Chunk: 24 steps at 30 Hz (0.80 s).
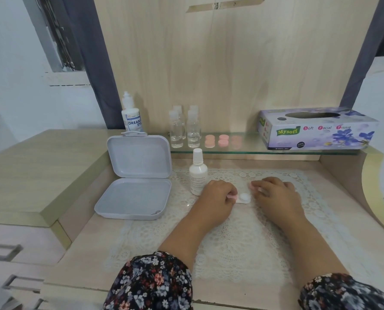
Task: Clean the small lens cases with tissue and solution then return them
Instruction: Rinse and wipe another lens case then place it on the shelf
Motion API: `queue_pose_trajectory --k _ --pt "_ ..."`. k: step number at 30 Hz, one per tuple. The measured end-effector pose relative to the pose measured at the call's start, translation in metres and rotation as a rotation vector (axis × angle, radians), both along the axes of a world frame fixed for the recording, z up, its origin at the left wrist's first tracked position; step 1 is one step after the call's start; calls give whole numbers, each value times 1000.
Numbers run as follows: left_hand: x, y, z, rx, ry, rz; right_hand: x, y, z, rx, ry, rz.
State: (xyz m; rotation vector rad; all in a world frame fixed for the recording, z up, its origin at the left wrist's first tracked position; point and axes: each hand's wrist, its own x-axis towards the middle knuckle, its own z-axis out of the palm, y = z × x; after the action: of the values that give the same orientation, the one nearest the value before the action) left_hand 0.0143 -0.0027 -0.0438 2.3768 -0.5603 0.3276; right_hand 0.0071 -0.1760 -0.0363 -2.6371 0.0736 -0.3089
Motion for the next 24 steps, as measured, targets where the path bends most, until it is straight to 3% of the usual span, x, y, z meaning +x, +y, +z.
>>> queue_pose_trajectory --k 11,14,19,24 --pt "-2 1 1 -21 -14 20 0 0 1 95 -69 -61" --pt "-3 1 1 -53 17 35 1 0 -1 199 -80 -22" --pt "-3 1 2 -59 18 48 -3 3 6 568 -125 45" --pt "-1 2 1 -41 26 63 -5 9 5 531 -54 210"
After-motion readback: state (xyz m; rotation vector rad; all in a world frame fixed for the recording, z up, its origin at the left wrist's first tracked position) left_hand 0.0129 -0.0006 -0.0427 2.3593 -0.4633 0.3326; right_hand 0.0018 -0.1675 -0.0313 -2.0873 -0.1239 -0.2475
